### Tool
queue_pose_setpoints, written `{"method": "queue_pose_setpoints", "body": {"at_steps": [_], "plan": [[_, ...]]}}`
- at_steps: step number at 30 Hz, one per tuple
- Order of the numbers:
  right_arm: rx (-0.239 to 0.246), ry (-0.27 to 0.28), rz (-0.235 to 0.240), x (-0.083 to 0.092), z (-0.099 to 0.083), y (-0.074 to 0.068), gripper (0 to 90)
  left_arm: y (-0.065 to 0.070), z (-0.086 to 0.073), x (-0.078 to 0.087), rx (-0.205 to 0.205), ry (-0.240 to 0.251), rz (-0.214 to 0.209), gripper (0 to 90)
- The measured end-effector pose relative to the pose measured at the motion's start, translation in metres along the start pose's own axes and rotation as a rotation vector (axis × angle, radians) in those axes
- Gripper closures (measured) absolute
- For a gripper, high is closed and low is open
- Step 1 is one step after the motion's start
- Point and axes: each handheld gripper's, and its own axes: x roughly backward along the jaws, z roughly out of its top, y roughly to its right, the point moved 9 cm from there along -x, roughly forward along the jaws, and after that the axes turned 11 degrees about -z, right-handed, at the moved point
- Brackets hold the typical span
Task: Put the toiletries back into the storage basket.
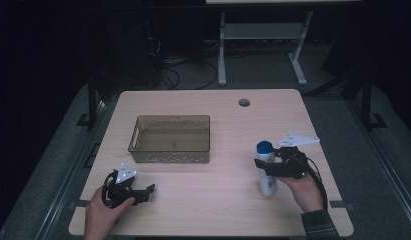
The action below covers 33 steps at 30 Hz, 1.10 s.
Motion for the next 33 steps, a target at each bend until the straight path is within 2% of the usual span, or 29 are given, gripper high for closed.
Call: {"method": "queue_pose_setpoints", "body": {"at_steps": [5,8,20,33], "plan": [[0.001,0.073,-0.009,0.007,0.006,0.001,33.5,0.0,0.0,0.0,0.0,0.0,0.0,12.9],[-0.002,0.099,-0.005,0.01,0.01,0.001,33.5,0.0,0.0,0.0,0.0,0.0,0.0,12.8],[0.021,0.132,0.004,0.011,0.025,-0.007,33.4,0.0,0.0,0.0,0.003,-0.001,0.001,12.9],[0.054,0.183,0.029,0.01,0.056,-0.023,33.5,0.0,0.0,0.0,0.001,-0.001,0.001,12.8]]}}
